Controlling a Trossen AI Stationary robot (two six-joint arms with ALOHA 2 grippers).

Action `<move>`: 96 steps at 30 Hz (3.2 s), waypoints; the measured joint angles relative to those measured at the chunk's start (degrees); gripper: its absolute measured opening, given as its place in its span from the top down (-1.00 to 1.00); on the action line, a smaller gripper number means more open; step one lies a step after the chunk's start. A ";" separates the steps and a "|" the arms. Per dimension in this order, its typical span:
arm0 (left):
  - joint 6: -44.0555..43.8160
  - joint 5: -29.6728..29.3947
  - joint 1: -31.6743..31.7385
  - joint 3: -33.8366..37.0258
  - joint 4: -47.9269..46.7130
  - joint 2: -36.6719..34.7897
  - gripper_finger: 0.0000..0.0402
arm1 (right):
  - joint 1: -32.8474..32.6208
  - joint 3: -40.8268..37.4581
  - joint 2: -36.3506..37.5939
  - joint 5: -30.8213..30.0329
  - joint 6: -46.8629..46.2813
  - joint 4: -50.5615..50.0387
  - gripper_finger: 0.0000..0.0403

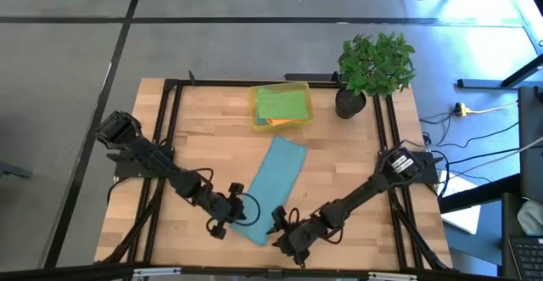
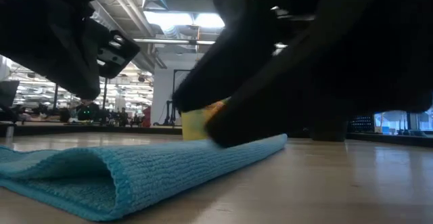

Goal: Fold microfiber towels
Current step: Fold the blue microfiber towel

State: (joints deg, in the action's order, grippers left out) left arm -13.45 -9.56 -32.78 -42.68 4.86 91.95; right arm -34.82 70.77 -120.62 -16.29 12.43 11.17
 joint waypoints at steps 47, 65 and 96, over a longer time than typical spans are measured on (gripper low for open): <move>5.02 -0.48 -1.06 -0.02 1.43 -0.01 0.57 | 2.61 -2.11 3.28 -0.74 -8.36 0.35 0.99; 6.73 -12.11 -4.13 0.02 4.66 2.45 0.06 | 5.16 -19.79 12.07 -7.70 -17.00 20.61 1.00; -6.54 -19.74 -7.75 -0.09 5.12 9.07 0.05 | 6.22 -19.70 12.07 -8.07 -19.52 20.27 1.00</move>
State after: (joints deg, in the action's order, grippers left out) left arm -19.99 -29.30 -40.52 -42.76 9.99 101.02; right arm -28.60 51.07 -108.55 -24.36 -7.09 31.44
